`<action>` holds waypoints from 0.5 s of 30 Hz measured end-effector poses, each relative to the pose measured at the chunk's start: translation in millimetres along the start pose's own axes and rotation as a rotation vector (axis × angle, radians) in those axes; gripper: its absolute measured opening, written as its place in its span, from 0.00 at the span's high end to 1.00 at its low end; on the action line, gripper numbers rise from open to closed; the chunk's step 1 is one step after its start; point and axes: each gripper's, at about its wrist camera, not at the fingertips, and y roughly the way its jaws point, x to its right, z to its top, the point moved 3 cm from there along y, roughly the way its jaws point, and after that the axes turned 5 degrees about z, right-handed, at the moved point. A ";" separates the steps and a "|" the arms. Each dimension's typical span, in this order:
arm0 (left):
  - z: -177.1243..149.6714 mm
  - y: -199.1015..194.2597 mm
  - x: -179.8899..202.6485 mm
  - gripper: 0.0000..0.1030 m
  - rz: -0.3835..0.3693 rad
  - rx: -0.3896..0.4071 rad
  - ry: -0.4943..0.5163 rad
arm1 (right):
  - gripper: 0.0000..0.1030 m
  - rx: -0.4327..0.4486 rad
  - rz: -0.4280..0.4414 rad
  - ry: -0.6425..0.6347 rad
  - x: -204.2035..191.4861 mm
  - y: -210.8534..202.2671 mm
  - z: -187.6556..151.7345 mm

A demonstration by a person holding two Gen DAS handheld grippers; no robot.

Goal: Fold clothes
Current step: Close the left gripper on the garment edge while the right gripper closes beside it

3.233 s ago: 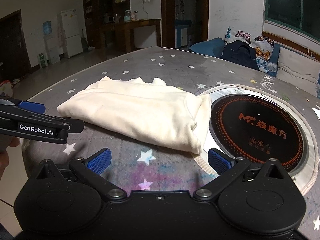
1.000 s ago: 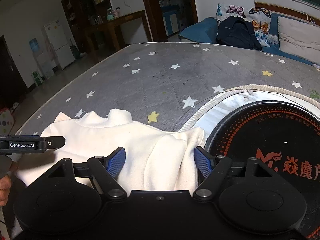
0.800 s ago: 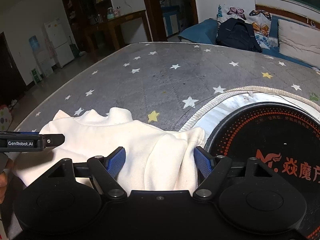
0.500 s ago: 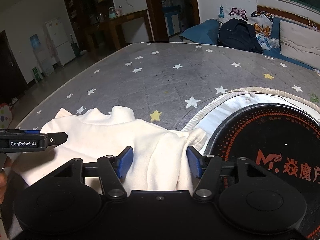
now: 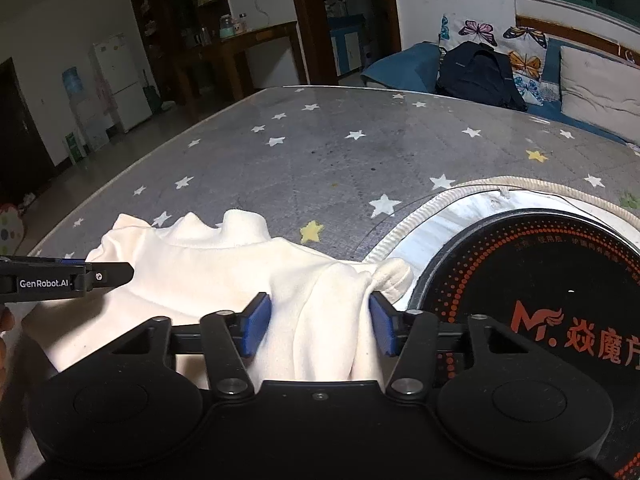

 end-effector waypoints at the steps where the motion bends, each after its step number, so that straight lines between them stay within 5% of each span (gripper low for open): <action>1: 0.1 -0.1 0.3 0.65 0.000 0.000 -0.001 | 0.57 0.001 -0.001 0.000 -0.2 -0.3 -0.3; 15: 1.6 -6.5 -3.8 0.74 -0.019 0.011 -0.053 | 0.74 0.045 -0.003 -0.005 -7.0 -12.2 1.3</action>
